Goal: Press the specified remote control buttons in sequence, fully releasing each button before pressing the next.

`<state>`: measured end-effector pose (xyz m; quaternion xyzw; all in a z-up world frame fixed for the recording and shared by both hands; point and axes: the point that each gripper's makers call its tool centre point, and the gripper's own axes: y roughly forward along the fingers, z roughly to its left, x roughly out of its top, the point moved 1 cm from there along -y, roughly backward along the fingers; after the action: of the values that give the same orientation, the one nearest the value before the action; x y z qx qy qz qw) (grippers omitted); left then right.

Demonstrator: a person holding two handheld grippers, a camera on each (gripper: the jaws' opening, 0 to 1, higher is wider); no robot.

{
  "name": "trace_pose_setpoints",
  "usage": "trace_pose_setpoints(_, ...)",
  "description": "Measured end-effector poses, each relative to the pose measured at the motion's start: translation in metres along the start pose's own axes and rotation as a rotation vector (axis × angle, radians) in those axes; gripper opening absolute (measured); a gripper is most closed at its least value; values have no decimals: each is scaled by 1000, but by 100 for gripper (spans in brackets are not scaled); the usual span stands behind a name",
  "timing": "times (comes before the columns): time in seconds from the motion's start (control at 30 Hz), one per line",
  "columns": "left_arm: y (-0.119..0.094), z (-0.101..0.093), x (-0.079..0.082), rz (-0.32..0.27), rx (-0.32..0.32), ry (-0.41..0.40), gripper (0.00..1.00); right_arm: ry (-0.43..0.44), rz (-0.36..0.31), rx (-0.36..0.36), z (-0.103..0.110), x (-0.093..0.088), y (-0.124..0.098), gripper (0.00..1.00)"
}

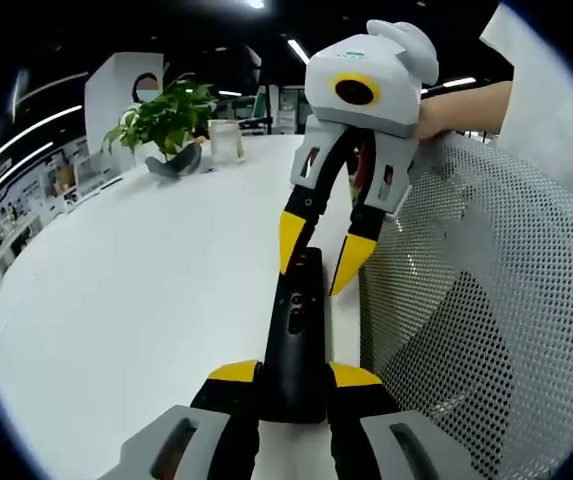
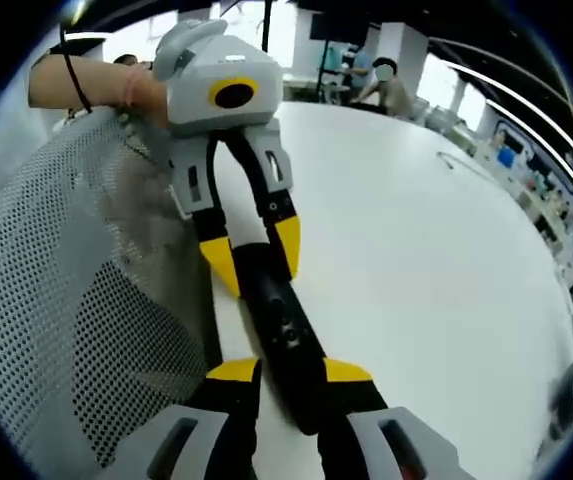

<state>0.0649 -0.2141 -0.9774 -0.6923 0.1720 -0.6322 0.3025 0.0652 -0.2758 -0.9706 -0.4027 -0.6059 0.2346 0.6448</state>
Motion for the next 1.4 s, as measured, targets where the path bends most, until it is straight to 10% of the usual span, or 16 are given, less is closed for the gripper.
trace_pose_setpoints(1.4, -3, 8, -3, 59, 37, -21, 24, -17, -40, 28, 1, 14, 11, 16)
